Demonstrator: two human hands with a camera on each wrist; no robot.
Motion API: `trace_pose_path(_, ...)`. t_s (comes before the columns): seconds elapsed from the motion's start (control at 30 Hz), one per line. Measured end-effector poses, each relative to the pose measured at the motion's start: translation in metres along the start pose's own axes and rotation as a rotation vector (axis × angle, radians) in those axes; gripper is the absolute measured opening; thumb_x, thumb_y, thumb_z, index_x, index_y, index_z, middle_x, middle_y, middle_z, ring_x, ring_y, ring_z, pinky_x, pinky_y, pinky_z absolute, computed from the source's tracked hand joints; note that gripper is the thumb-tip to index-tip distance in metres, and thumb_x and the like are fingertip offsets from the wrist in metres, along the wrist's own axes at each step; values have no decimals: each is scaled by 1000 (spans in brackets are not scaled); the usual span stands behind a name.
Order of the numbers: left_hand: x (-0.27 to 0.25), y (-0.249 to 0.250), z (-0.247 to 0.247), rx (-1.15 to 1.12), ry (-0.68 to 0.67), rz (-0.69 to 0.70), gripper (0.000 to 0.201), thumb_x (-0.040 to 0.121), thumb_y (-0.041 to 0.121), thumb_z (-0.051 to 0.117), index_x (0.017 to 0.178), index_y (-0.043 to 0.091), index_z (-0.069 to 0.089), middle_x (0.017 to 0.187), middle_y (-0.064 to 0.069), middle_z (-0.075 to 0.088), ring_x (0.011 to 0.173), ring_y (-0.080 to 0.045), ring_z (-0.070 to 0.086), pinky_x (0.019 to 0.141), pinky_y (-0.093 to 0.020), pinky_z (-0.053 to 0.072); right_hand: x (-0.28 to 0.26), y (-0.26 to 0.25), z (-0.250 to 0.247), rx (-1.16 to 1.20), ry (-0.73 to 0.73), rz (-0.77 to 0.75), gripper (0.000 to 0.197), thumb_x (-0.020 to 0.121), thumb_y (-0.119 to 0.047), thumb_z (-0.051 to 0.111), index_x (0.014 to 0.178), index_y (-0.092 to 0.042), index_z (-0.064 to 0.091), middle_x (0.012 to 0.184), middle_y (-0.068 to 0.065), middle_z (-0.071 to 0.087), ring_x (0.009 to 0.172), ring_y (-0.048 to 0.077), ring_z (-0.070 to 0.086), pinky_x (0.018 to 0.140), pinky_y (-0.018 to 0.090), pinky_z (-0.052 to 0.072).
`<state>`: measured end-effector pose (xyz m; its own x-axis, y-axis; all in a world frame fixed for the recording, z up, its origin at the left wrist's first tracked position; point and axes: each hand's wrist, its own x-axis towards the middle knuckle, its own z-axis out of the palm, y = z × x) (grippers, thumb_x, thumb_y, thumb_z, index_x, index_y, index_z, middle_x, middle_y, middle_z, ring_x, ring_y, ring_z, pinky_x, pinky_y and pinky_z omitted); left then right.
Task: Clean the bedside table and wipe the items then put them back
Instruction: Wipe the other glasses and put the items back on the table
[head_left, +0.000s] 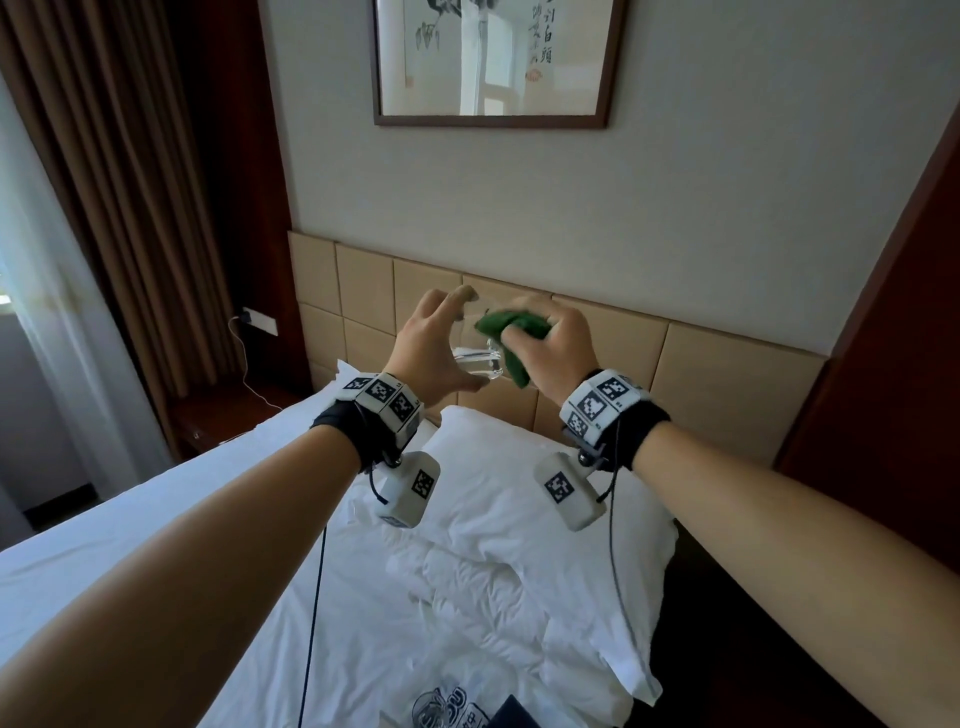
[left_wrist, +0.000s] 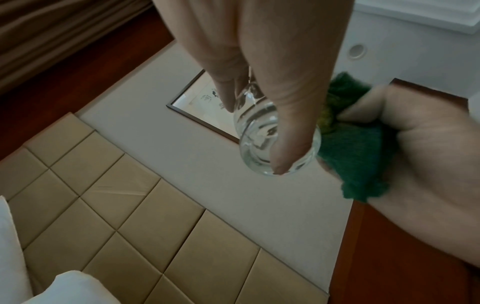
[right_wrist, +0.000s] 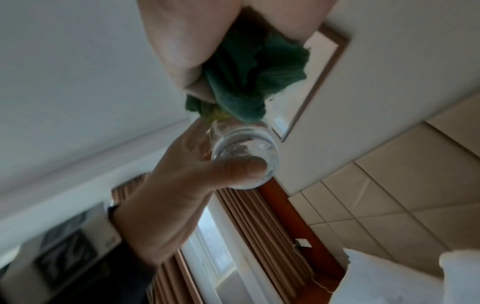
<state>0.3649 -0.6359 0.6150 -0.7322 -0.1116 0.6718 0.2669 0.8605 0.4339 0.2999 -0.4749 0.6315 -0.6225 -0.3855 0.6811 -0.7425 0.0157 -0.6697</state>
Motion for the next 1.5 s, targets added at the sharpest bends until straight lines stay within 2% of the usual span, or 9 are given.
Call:
trace_pose_path(0.13,1,7,0,19,-21,56,99,54,25,93,140,17,43,124,-1,49,105,-8,45,89,-27,42,6,5,1,129,248,259,30,82,-9,61,86,-38,71,92,-5,72,86,15,67,77,40,59)
trace_pose_path(0.27,1,8,0,-10,31,71,102,54,31,92,140,12,40,129,-1,52,110,-14,50,95,-29,42,8,5,3,305,222,390,34,85,-5,60,86,-37,73,94,-3,72,84,21,67,67,33,54)
trace_pose_path(0.47,0,9,1,-7,59,172,101,56,36,90,142,14,43,140,-7,44,126,-22,45,105,-38,41,14,7,3,503,196,579,22,82,-10,66,90,-29,75,95,12,73,83,32,66,65,43,50)
trace_pose_path(0.57,1,13,4,-66,54,159,103,56,43,87,144,16,40,140,-5,44,127,-18,45,105,-37,43,14,8,6,537,180,628,22,83,-9,65,94,-27,73,94,9,74,86,30,68,81,52,55)
trace_pose_path(0.67,-1,15,6,-126,72,109,109,55,50,84,144,9,35,137,-5,47,122,-14,48,104,-27,42,13,9,5,568,171,636,25,84,-7,63,103,-21,73,97,11,74,89,31,68,84,49,55)
trace_pose_path(0.77,-1,15,5,-102,88,78,104,55,38,91,141,9,38,131,-4,49,112,-10,48,97,-26,42,11,5,5,520,172,537,29,85,-6,58,97,-25,76,92,7,74,82,27,67,75,44,54)
trace_pose_path(1.1,7,3,6,-43,69,44,105,53,35,92,140,10,40,124,-2,51,109,-10,49,98,-36,47,3,0,10,-49,117,-138,35,78,-8,59,110,-14,73,113,-5,65,104,8,61,92,24,50)
trace_pose_path(1.3,10,0,4,-31,96,36,99,51,35,93,134,9,45,116,-3,52,101,-11,50,93,-36,48,0,5,8,-262,-3,-299,38,79,-21,55,112,-20,74,117,-7,62,110,19,54,98,39,47)
trace_pose_path(1.5,9,-8,2,-43,81,31,99,48,48,83,133,14,45,114,-2,50,103,-17,53,92,-43,49,-10,6,9,-322,-187,-389,32,75,-14,60,103,-21,76,116,-7,61,100,22,50,92,33,46)
